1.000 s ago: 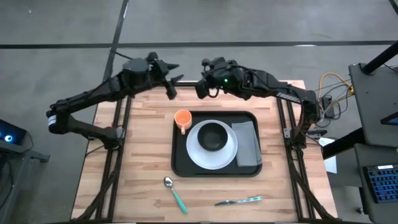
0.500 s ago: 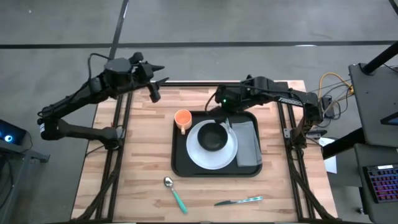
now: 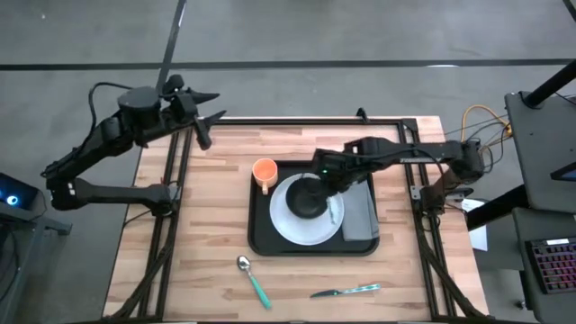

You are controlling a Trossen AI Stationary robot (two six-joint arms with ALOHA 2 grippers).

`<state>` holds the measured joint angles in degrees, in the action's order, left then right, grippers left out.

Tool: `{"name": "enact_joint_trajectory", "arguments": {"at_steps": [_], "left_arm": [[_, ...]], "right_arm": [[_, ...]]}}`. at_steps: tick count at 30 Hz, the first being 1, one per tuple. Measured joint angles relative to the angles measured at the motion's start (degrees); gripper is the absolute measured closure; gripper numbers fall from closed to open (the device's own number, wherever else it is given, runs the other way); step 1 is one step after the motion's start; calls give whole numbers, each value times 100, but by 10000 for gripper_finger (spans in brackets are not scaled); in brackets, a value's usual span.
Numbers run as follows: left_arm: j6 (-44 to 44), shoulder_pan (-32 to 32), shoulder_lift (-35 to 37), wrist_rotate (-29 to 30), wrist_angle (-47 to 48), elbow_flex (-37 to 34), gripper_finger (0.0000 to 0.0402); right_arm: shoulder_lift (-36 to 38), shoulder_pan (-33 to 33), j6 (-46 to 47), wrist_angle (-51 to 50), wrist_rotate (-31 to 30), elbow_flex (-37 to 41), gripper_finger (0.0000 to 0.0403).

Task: Set up tray
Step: Put the green fork on the gray napkin on the black tray

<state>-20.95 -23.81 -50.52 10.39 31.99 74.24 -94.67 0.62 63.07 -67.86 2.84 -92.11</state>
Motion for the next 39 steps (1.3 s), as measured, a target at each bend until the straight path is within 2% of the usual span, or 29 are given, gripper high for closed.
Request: {"name": "enact_joint_trajectory", "arguments": {"at_steps": [4, 10, 16, 20, 23, 32, 39], "left_arm": [[1, 0, 13, 0, 124, 0, 205], [2, 0, 0, 0, 262, 0, 205], [2, 0, 7, 0, 256, 0, 205], [4, 0, 7, 0, 258, 0, 205], [6, 0, 3, 0, 256, 0, 205], [70, 4, 4, 0, 256, 0, 205], [72, 4, 7, 0, 256, 0, 205]], "right_arm": [[535, -24, 256, 309, 383, 884, 392], [1311, -37, 803, 1635, 896, 2506, 392], [1758, 50, 966, 2098, 1147, 3815, 392], [1941, 261, 1070, 2830, 1335, 4538, 392], [1997, 456, 1088, 3266, 1430, 4844, 392], [1726, 1191, 288, 3279, 1562, 5083, 392], [1324, 1298, 109, 3630, 1838, 5218, 392]]}}
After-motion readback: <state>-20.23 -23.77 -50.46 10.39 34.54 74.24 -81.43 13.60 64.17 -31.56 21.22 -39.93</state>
